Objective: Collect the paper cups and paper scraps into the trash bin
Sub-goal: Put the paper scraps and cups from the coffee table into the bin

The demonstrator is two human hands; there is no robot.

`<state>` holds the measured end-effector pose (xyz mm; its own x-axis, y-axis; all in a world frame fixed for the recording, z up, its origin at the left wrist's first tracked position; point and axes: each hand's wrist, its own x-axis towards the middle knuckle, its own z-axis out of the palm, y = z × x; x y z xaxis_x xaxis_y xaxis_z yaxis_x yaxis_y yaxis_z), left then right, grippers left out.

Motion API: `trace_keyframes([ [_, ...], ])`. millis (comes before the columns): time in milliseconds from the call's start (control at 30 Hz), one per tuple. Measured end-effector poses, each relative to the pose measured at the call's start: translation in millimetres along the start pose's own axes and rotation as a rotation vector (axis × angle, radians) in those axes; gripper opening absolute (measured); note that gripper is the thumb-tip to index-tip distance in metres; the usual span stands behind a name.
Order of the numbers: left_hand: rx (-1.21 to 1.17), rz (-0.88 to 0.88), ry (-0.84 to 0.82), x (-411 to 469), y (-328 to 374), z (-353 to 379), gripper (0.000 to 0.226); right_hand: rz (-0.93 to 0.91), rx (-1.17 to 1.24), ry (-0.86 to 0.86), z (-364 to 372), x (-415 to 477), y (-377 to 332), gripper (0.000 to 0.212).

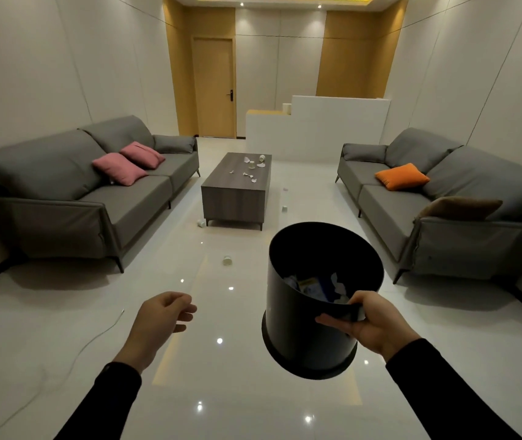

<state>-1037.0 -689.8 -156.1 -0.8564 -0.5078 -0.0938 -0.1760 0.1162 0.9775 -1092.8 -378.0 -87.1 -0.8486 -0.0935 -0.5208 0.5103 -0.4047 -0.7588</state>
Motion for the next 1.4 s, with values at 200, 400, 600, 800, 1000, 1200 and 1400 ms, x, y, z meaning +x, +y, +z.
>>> trace_keyframes([
  [200,-0.036,0.047,-0.055,128.1,39.1,14.8,0.014,-0.029,0.016,0.042,60.1,85.6,-32.6,0.043],
  [400,-0.036,0.065,-0.067,218.5,64.2,24.4,0.014,-0.049,0.012,0.05,100.0,153.4,-64.1,0.045],
  [600,-0.002,0.066,-0.068,320.2,75.7,44.9,0.015,-0.028,0.014,0.096,133.8,244.7,-94.8,0.046],
  [800,0.005,0.051,-0.043,436.3,90.2,74.4,0.015,0.001,0.026,0.06,166.5,363.2,-131.6,0.06],
  [1000,0.037,0.036,0.019,547.4,117.3,107.3,0.015,0.055,-0.032,0.067,210.4,479.7,-186.8,0.039],
  [1200,0.036,0.015,0.061,640.4,131.6,134.5,0.016,0.071,-0.028,0.022,250.4,569.7,-235.8,0.038],
  [1400,0.026,-0.007,0.013,735.0,132.1,175.4,0.015,0.101,-0.024,0.071,276.7,644.9,-269.8,0.028],
])
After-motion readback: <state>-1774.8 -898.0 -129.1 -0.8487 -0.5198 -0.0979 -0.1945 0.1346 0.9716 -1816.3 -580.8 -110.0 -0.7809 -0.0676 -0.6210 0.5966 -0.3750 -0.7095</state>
